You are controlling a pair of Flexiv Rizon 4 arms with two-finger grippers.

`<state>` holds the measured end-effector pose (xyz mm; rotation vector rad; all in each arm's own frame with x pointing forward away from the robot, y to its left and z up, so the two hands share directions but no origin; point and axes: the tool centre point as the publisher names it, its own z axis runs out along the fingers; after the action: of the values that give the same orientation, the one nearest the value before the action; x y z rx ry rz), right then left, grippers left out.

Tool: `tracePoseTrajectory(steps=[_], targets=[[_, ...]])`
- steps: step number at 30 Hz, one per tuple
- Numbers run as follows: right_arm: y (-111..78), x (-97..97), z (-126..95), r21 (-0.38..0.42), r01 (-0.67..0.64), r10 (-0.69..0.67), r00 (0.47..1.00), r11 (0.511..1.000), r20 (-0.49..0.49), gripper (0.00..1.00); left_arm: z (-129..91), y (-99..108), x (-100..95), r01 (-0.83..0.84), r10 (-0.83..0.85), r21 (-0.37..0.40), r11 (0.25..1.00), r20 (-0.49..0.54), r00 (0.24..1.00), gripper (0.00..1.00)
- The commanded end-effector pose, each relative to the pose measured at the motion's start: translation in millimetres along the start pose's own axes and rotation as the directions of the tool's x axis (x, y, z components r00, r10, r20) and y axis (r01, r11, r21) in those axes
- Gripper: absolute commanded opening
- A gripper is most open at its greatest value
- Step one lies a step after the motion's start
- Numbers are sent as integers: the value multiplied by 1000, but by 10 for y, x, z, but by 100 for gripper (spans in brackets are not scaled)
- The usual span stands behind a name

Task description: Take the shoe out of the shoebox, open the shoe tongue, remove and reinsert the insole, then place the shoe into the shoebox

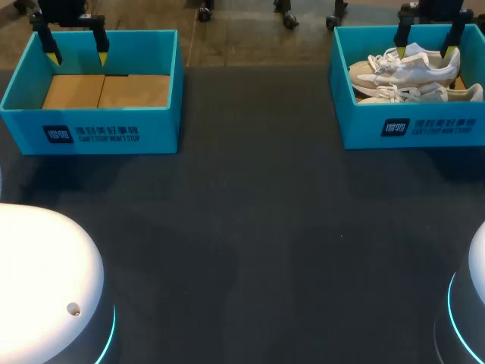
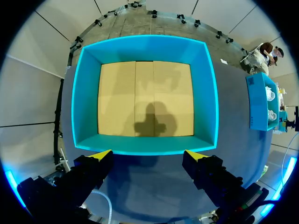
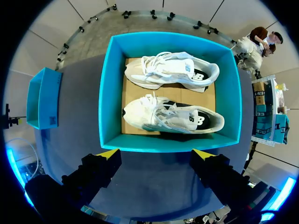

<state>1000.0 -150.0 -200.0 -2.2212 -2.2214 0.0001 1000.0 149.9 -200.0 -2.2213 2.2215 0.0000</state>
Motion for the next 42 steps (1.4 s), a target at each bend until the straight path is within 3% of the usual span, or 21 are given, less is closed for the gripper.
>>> tracePoseTrajectory(steps=[1, 20, 31, 36, 42], targets=[[0, 0, 0, 0, 0, 0, 1000, 1000, 0, 100, 0, 0, 0, 0, 0, 0, 1000, 0, 1000, 100], [0, 0, 0, 0, 0, 0, 1000, 1000, 0, 100, 0, 0, 0, 0, 0, 0, 1000, 0, 1000, 100], [9, -492, 109, -50, -18, 18, 1000, 999, 0, 100, 0, 0, 0, 0, 0, 0, 1000, 0, 1000, 100], [29, -665, 223, -62, 12, -11, 1000, 998, 22, 100, 0, 0, 0, 0, 0, 0, 1000, 0, 1000, 100], [95, -931, 413, -51, -47, 48, 998, 998, 34, 100, 0, 0, 0, 0, 0, 0, 1000, 0, 1000, 100]])
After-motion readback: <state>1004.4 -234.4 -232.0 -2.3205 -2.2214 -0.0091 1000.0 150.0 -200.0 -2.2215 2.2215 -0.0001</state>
